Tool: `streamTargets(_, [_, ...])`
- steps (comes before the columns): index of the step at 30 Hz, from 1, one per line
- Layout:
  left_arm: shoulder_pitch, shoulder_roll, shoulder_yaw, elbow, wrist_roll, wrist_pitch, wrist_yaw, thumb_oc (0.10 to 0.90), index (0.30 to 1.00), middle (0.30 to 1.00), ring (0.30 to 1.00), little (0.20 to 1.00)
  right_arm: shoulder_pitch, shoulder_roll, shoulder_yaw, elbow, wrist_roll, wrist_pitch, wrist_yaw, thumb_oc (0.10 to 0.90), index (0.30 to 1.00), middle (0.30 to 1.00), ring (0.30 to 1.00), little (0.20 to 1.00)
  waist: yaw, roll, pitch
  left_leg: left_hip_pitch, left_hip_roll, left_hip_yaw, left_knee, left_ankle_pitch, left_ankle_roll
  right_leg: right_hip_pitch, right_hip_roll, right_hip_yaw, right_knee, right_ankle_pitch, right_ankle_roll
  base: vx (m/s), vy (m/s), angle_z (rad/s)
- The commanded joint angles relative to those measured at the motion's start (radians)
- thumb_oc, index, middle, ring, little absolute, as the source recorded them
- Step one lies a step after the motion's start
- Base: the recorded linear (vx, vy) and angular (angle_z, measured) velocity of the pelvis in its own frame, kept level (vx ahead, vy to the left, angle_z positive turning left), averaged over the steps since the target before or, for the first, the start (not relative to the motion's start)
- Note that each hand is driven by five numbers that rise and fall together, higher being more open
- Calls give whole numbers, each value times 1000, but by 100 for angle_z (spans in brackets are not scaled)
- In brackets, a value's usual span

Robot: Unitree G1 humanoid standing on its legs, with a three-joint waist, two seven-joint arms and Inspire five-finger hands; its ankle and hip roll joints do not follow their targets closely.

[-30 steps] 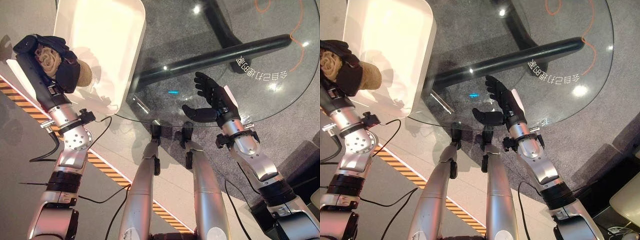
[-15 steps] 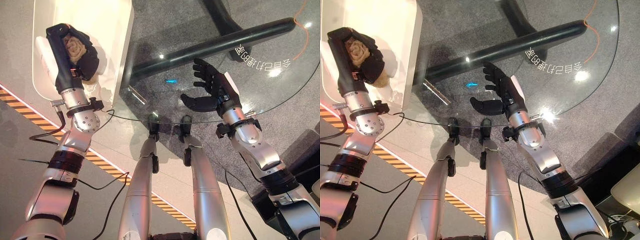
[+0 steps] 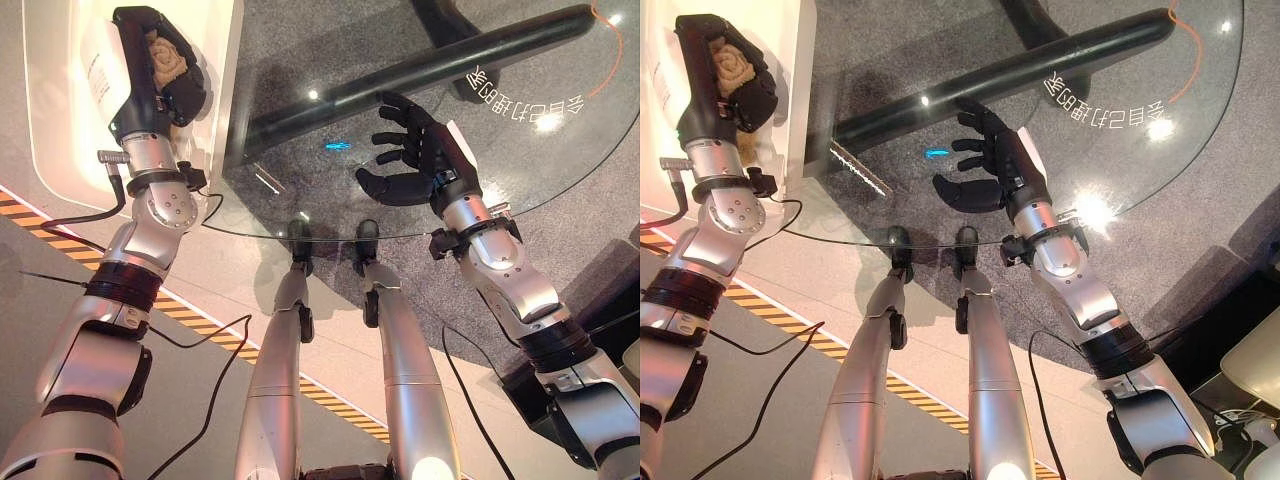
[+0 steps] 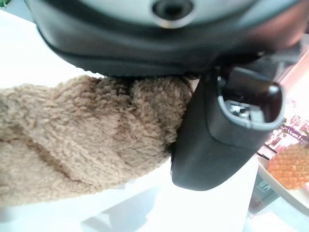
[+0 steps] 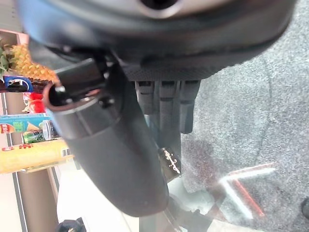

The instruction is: Wipe the table with a cloth and put it in the basket.

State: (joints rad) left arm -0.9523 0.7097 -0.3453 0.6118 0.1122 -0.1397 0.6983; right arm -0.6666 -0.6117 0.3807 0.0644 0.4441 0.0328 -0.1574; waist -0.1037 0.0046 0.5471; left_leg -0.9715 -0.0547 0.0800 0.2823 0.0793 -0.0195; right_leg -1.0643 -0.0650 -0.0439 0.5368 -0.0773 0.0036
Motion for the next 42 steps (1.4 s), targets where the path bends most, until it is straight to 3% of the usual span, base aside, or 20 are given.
streamTargets(1, [-27,30,42,11,-40,-4,40,100,300,300,300,200,24,-35,8,-33,31,-34,-7,800,900,900,900,900,-16,22,-27,-44,-27,37,159,-99,16,20,17,53,-205,167,89,0,0,0])
streamTargets(3, [-41,19,44,19,-61,11,35,100,300,300,300,200,22,-30,4,-31,30,-36,-5,800,900,900,900,900,-18,20,-27,-49,-29,36,161,-100,15,16,17,53,-205,167,90,0,0,0])
streamTargets(4, [-47,16,44,24,-83,16,32,196,382,382,382,296,22,-28,3,-29,29,-36,-3,800,900,900,900,900,-18,19,-27,-52,-30,36,163,-100,15,14,16,52,-205,167,90,0,0,0])
streamTargets(5, [-48,16,43,25,-89,16,31,235,415,415,415,335,21,-28,3,-29,29,-36,-3,800,900,900,900,900,-18,19,-27,-52,-30,36,163,-100,15,14,16,52,-205,167,90,0,0,0])
streamTargets(6, [-58,9,43,34,-117,26,29,407,564,564,564,507,18,-23,4,-24,25,-34,-3,800,900,900,900,900,-19,18,-27,-57,-29,34,167,-100,14,10,16,53,-202,169,91,0,0,0])
streamTargets(7, [-66,6,43,41,-135,33,32,440,592,592,592,540,12,-21,5,-21,28,-32,-4,800,900,900,900,900,-20,16,-27,-58,-30,34,168,-101,13,8,15,53,-203,170,91,0,0,0])
streamTargets(8, [-69,3,42,47,-153,36,34,575,707,707,707,675,9,-19,6,-19,30,-33,-6,800,900,900,900,900,-21,15,-27,-59,-30,33,168,-101,13,6,15,53,-202,171,91,0,0,0])
streamTargets(9, [-71,-1,43,56,-165,35,31,800,900,900,900,900,8,-15,9,-15,28,-34,-11,800,900,900,900,900,-21,14,-27,-60,-30,32,168,-102,13,5,16,54,-200,170,91,0,0,0])
streamTargets(13, [-87,-5,35,90,-180,55,23,800,900,900,900,900,-7,-5,15,-5,25,-35,-17,800,900,900,900,900,-22,9,-27,-57,-32,32,166,-102,13,6,19,56,-204,174,91,0,0,0])
streamTargets(23, [-109,-8,39,124,-211,29,26,800,900,900,900,900,-2,7,14,6,14,-52,-5,800,900,900,900,900,-26,2,-27,-42,-32,27,166,-108,12,21,19,56,-207,171,90,0,0,0])
streamTargets(31, [-83,8,51,91,-159,-17,65,800,900,900,900,900,29,4,2,-35,5,-45,-4,800,900,900,900,900,-22,0,-27,-10,-32,21,161,-114,13,52,19,52,-214,166,89,0,-9,0])
streamTargets(34, [-47,15,81,49,-127,-73,104,800,900,900,900,900,62,7,-11,-64,-2,-46,-7,800,900,900,900,900,-18,-1,-27,7,-31,19,163,-124,17,67,17,50,-214,161,89,-2,-58,1])
streamTargets(42, [103,9,192,-98,-49,-136,111,800,900,900,900,900,160,34,-55,-135,-50,-54,3,800,900,900,900,900,-2,-5,-27,68,-35,7,135,-130,21,123,19,39,-227,150,88,-21,-58,0])
